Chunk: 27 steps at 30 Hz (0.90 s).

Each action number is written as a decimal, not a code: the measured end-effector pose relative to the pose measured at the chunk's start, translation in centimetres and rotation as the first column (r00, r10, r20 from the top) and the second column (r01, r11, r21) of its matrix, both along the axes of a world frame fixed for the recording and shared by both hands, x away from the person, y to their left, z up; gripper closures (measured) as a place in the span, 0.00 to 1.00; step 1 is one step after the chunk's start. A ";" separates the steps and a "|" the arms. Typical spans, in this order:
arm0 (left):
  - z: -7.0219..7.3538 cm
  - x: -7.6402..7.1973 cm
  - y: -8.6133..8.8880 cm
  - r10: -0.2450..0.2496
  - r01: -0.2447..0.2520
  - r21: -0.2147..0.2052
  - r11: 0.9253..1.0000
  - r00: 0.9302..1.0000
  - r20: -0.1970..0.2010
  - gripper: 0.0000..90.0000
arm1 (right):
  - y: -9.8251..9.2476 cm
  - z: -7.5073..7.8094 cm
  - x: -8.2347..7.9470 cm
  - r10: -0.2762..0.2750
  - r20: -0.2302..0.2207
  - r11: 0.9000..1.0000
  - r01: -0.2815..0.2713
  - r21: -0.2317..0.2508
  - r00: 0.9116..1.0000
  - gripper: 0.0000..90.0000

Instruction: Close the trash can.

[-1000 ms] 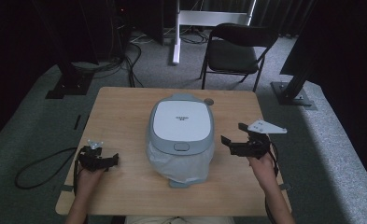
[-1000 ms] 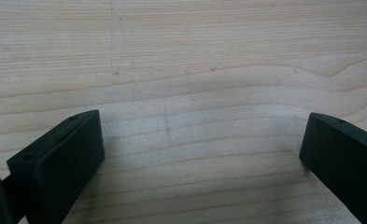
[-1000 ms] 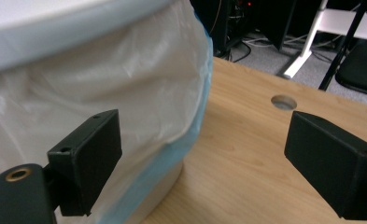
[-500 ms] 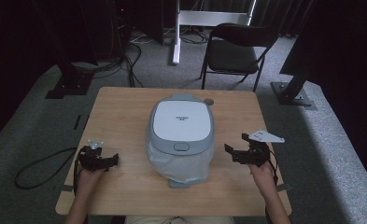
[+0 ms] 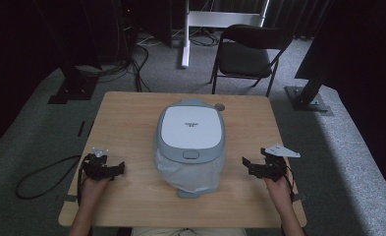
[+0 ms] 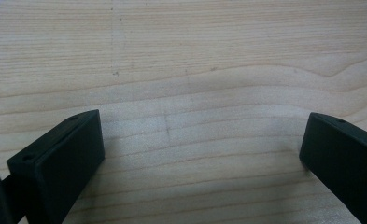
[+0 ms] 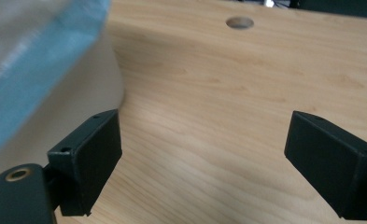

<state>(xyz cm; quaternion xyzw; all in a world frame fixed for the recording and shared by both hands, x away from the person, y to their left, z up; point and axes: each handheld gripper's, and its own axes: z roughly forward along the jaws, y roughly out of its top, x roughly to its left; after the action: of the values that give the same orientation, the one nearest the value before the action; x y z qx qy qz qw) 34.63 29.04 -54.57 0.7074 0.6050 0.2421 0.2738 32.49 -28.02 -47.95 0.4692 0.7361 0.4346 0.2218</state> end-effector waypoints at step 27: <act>0.0 0.0 0.0 0.000 0.000 -0.001 1.000 1.000 0.000 0.00 | -5.1 -5.7 1.1 -0.306 -0.106 0.951 0.298 -0.087 0.946 0.12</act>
<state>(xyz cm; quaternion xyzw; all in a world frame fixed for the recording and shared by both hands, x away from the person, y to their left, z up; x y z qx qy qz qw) 34.63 29.04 -54.57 0.7074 0.6050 0.2419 0.2740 33.56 -33.15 -53.63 0.5933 0.6821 0.3409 0.2581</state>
